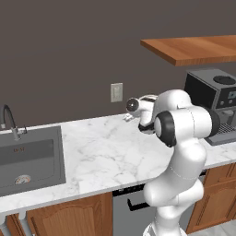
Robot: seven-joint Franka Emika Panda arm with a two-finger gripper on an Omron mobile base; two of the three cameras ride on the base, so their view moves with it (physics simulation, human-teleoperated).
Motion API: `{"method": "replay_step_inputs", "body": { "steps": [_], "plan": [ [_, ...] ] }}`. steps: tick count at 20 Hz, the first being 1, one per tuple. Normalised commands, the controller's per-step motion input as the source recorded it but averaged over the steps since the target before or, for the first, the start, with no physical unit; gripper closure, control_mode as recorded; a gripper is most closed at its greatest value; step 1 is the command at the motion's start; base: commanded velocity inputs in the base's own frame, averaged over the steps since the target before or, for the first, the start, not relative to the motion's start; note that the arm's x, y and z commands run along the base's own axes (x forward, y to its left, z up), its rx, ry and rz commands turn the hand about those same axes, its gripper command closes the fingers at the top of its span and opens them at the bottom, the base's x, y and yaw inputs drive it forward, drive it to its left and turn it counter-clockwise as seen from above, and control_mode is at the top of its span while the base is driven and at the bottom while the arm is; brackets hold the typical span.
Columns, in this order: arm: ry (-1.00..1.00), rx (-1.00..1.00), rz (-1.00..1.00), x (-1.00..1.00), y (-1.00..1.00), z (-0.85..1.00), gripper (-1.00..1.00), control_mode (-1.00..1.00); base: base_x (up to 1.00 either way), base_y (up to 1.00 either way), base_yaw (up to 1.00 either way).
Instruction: Place the two vegetables and bowl onto the tray for setting up a vegetable dip station.
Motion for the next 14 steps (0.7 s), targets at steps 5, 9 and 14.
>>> {"method": "replay_step_inputs", "body": {
  "steps": [5,9,14],
  "plan": [
    [0.07,-0.22,0.0,-0.04,0.32,0.3,1.0,-1.0,0.0,0.0,0.0],
    [0.09,-0.19,0.0,-0.08,0.31,0.31,1.0,-1.0,0.0,0.0,0.0],
    [0.15,-0.19,0.0,-0.07,0.35,0.31,1.0,-1.0,0.0,0.0,0.0]
  ]
}}
